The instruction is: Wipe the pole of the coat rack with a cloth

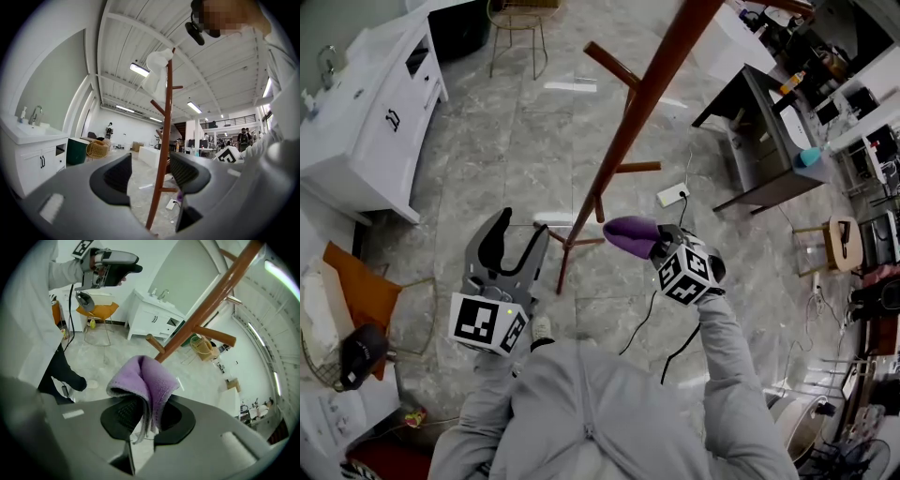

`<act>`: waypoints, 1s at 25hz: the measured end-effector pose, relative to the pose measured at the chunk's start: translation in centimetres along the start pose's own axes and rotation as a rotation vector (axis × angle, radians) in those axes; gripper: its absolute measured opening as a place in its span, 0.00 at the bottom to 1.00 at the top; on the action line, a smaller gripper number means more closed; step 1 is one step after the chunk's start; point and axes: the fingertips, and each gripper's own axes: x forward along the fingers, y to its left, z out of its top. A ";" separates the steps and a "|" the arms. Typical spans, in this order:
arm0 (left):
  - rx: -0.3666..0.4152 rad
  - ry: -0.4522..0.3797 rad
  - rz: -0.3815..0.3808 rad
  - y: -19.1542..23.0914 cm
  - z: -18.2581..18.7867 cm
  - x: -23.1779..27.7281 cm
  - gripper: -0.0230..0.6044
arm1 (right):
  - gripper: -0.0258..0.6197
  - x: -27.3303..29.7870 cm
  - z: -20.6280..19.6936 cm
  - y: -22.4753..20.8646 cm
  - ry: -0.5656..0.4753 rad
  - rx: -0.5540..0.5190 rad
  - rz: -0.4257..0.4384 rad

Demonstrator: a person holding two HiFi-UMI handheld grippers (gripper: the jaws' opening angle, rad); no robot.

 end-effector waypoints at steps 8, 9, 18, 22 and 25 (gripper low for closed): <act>0.020 -0.005 -0.027 -1.0 0.8 0.8 0.48 | 0.13 -10.0 5.8 -2.6 -0.314 0.116 -0.186; 0.024 -0.007 -0.030 -1.0 0.9 0.8 0.48 | 0.13 -11.4 7.2 -3.0 -0.364 0.111 -0.210; 0.050 -0.026 -0.043 -1.5 2.4 0.4 0.48 | 0.13 -20.4 16.7 -4.4 -0.776 0.250 -0.294; 0.050 -0.031 -0.038 -1.3 2.8 -0.2 0.48 | 0.13 -23.6 17.2 -5.5 -1.157 0.629 -0.214; 0.059 -0.037 -0.037 -1.5 3.3 -0.5 0.48 | 0.13 -24.2 15.8 -6.0 -1.290 0.812 -0.201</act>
